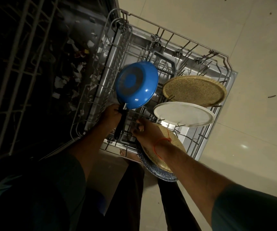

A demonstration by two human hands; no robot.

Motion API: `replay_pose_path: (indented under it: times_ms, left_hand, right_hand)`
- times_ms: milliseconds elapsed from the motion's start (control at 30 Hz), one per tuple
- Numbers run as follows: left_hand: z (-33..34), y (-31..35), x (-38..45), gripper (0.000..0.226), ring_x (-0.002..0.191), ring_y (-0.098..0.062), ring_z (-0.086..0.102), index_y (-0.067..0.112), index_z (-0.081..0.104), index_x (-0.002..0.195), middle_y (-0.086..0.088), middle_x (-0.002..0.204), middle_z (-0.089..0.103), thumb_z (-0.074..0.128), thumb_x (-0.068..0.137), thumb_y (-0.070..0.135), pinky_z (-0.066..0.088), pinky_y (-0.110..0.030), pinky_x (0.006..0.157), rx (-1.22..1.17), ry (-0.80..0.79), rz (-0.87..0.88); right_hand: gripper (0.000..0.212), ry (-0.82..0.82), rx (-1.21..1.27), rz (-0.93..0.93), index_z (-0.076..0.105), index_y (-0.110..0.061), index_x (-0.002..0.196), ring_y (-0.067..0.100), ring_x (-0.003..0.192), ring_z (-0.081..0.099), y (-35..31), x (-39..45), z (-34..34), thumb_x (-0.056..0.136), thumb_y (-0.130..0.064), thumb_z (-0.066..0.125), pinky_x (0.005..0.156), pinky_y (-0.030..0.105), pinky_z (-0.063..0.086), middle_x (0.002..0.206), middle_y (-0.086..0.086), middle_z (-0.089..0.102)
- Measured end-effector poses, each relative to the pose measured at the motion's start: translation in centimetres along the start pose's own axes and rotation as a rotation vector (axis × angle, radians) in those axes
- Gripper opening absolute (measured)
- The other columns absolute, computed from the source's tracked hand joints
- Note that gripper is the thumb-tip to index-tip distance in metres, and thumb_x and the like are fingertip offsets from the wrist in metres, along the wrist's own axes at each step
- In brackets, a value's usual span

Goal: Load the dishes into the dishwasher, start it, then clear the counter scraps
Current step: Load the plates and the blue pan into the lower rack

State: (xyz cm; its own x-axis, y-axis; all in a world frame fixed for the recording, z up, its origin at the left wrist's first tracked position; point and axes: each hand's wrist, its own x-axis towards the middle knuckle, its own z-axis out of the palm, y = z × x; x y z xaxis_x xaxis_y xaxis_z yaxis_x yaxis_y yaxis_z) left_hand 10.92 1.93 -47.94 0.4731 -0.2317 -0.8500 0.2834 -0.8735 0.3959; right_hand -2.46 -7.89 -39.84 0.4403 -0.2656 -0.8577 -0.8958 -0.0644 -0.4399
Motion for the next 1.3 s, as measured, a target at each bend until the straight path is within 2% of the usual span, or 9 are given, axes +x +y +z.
replay_pose_path:
  times_ms: [133, 267, 333, 467, 533, 667, 800, 1067, 1300]
  left_hand:
    - [0.0, 0.4, -1.0, 0.046, 0.125, -0.030, 0.059, 0.013, 0.054, 0.141, -0.011, 0.136, 0.062, 0.051, 0.097, -0.004, 0.049, -0.033, 0.091, -0.047, 0.052, 0.045]
    - [0.2, 0.9, -3.0, 0.048, 0.111, -0.017, 0.055, 0.016, 0.046, 0.148, -0.009, 0.141, 0.058, 0.053, 0.102, 0.006, 0.046, -0.024, 0.073, -0.065, 0.105, 0.076]
    - [0.4, 0.5, -3.8, 0.048, 0.107, -0.014, 0.051, 0.016, 0.046, 0.149, -0.009, 0.141, 0.057, 0.056, 0.102, 0.011, 0.042, -0.022, 0.073, -0.068, 0.115, 0.097]
    - [0.6, -0.1, -5.1, 0.047, 0.111, -0.018, 0.053, 0.015, 0.046, 0.148, -0.001, 0.127, 0.056, 0.057, 0.102, 0.014, 0.041, -0.029, 0.088, -0.059, 0.115, 0.075]
    - [0.7, -0.5, -5.8, 0.053, 0.124, -0.020, 0.054, 0.020, 0.041, 0.152, 0.000, 0.138, 0.055, 0.059, 0.102, 0.018, 0.045, -0.033, 0.095, -0.075, 0.084, 0.033]
    - [1.2, -1.3, -7.1, 0.057, 0.137, -0.026, 0.051, 0.025, 0.040, 0.153, -0.006, 0.153, 0.049, 0.062, 0.100, 0.026, 0.045, -0.040, 0.106, -0.109, 0.058, 0.011]
    - [1.9, -0.9, -10.1, 0.058, 0.128, -0.026, 0.058, 0.027, 0.037, 0.154, -0.004, 0.146, 0.056, 0.055, 0.102, 0.042, 0.047, -0.037, 0.094, -0.055, 0.051, 0.055]
    - [3.3, 0.4, -15.8, 0.067, 0.145, -0.029, 0.042, 0.026, 0.032, 0.158, -0.007, 0.161, 0.039, 0.049, 0.100, 0.054, 0.038, -0.043, 0.113, -0.098, 0.054, 0.116]
    - [6.1, -0.4, -20.5, 0.060, 0.139, -0.028, 0.048, 0.027, 0.029, 0.160, -0.008, 0.157, 0.045, 0.047, 0.106, 0.045, 0.039, -0.041, 0.109, -0.010, -0.013, 0.075]
  right_hand:
    - [0.051, 0.037, 0.008, -0.030, 0.044, -0.023, 0.147, 0.019, 0.110, 0.061, -0.5, -0.4, -0.2, 0.097, -0.022, 0.057, 0.080, 0.022, 0.041, 0.134, 0.005, 0.062]
    - [0.039, 0.113, 0.017, -0.067, 0.052, -0.022, 0.139, -0.007, 0.073, 0.046, -0.5, -1.2, -0.9, 0.100, -0.019, 0.054, 0.061, 0.010, 0.033, 0.118, 0.001, 0.065]
    - [0.036, 0.143, 0.025, -0.073, 0.053, -0.022, 0.137, -0.008, 0.070, 0.042, -0.3, -1.8, -1.4, 0.101, -0.019, 0.053, 0.058, 0.006, 0.028, 0.112, -0.003, 0.062]
    - [0.044, 0.175, 0.000, -0.072, 0.050, -0.026, 0.141, 0.018, 0.107, 0.057, 0.3, -2.9, -2.1, 0.098, -0.024, 0.056, 0.085, 0.021, 0.040, 0.130, 0.002, 0.061]
    - [0.049, 0.182, -0.032, -0.061, 0.047, -0.028, 0.144, 0.025, 0.122, 0.055, 0.8, -3.3, -2.1, 0.095, -0.027, 0.057, 0.097, 0.030, 0.042, 0.135, 0.006, 0.059]
    - [0.052, 0.185, -0.103, -0.050, 0.045, -0.027, 0.145, 0.029, 0.122, 0.055, 2.0, -4.3, -2.3, 0.094, -0.033, 0.058, 0.101, 0.035, 0.043, 0.135, 0.010, 0.058]
    - [0.060, 0.207, -0.157, -0.057, 0.040, -0.023, 0.150, 0.031, 0.130, 0.049, 2.6, -5.9, -2.8, 0.094, -0.036, 0.057, 0.107, 0.038, 0.040, 0.144, 0.010, 0.051]
    - [0.064, 0.277, -0.206, -0.160, 0.035, -0.014, 0.153, 0.034, 0.135, 0.043, 3.8, -9.1, -5.0, 0.096, -0.033, 0.060, 0.110, 0.037, 0.036, 0.148, 0.012, 0.047]
    - [0.063, 0.295, -0.254, -0.145, 0.032, -0.016, 0.155, 0.031, 0.143, 0.035, 6.6, -11.8, -6.5, 0.099, -0.037, 0.055, 0.117, 0.038, 0.030, 0.155, 0.011, 0.039]
